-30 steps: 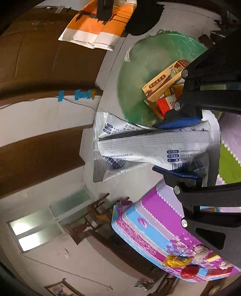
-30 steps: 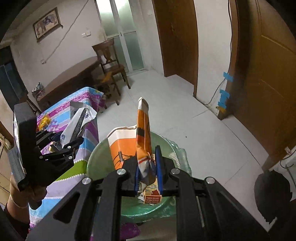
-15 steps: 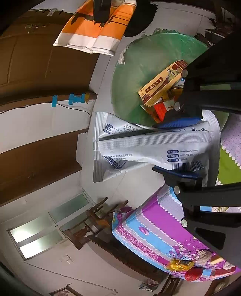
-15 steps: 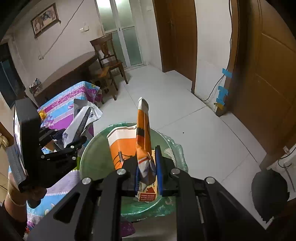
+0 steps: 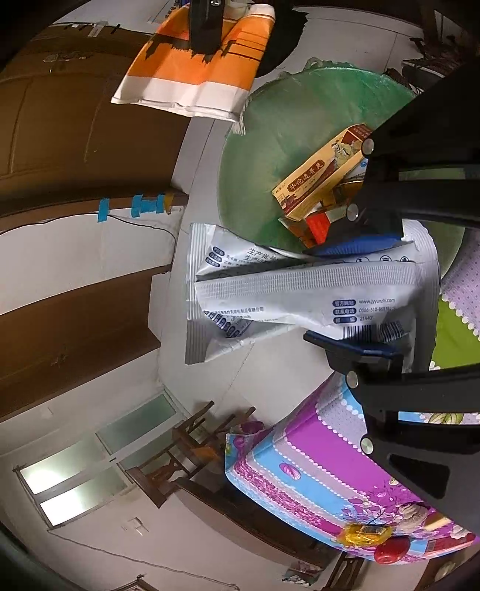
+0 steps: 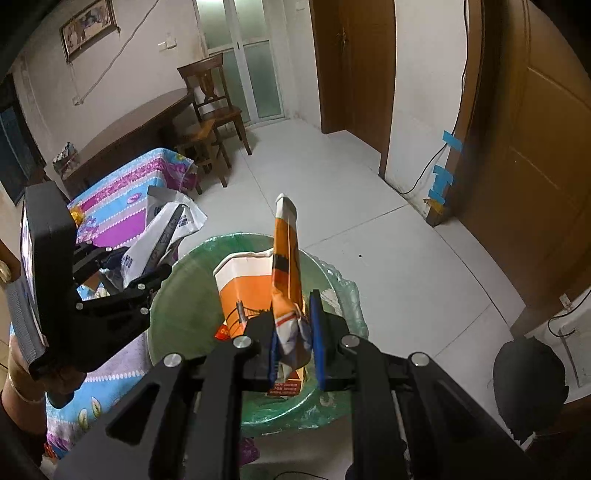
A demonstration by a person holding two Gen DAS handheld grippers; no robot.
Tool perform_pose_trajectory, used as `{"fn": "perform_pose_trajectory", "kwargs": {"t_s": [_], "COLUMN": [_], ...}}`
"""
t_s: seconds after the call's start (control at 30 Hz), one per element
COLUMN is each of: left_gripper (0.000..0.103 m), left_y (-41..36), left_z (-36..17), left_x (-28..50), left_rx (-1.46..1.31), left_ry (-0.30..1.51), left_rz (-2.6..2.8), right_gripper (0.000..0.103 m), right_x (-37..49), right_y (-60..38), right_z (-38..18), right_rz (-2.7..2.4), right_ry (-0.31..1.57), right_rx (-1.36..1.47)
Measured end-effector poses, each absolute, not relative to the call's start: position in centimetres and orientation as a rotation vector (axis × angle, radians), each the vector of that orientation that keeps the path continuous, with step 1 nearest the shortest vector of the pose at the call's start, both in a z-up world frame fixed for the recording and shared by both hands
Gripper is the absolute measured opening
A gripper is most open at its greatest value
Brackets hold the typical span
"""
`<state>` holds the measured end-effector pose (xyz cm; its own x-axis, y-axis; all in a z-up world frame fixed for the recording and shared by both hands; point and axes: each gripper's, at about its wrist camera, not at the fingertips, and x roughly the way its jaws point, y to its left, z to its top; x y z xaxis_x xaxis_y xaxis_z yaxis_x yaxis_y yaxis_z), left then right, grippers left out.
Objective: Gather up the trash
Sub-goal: 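Carry the sachet and cup over the green wastebasket, then open both tools to drop the sachet and cup into the wastebasket, then move both tools back toward the table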
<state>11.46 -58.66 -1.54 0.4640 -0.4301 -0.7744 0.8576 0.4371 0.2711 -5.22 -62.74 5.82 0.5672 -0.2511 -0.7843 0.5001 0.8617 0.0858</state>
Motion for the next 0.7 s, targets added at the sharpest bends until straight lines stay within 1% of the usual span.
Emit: {"fn": "perform_pose_trajectory", "kwargs": {"t_s": [0.2,0.27,0.3,0.33,0.37,0.4,0.7], "left_gripper": [0.040,0.040,0.043,0.048,0.063,0.071,0.071], "left_y": [-59.1,-59.2,-59.3,-59.3,-59.3,-59.3,-58.7], "left_z": [-1.8,-1.6,-1.6,-1.5,-1.6,-1.5,-1.9], "left_x": [11.9,12.0,12.0,12.1,12.2,12.2,12.1], "left_rx": [0.728,0.715,0.715,0.718,0.724,0.723,0.709], "left_ry": [0.701,0.705,0.699,0.690,0.690,0.688,0.696], "left_rz": [-0.889,-0.905,-0.913,-0.915,-0.915,-0.918,-0.969], "right_gripper": [0.013,0.015,0.018,0.023,0.035,0.040,0.040], "right_x": [-4.6,-4.3,-4.2,-3.9,-4.0,-4.2,-5.0], "right_y": [-62.8,-62.7,-62.7,-62.7,-62.8,-63.0,-63.9], "right_z": [5.8,5.7,5.7,5.5,5.3,5.2,5.2], "right_rz": [-0.442,-0.440,-0.437,-0.433,-0.446,-0.455,-0.468], "right_ry": [0.873,0.873,0.872,0.878,0.873,0.867,0.847], "right_rx": [0.314,0.309,0.304,0.299,0.300,0.301,0.330]}}
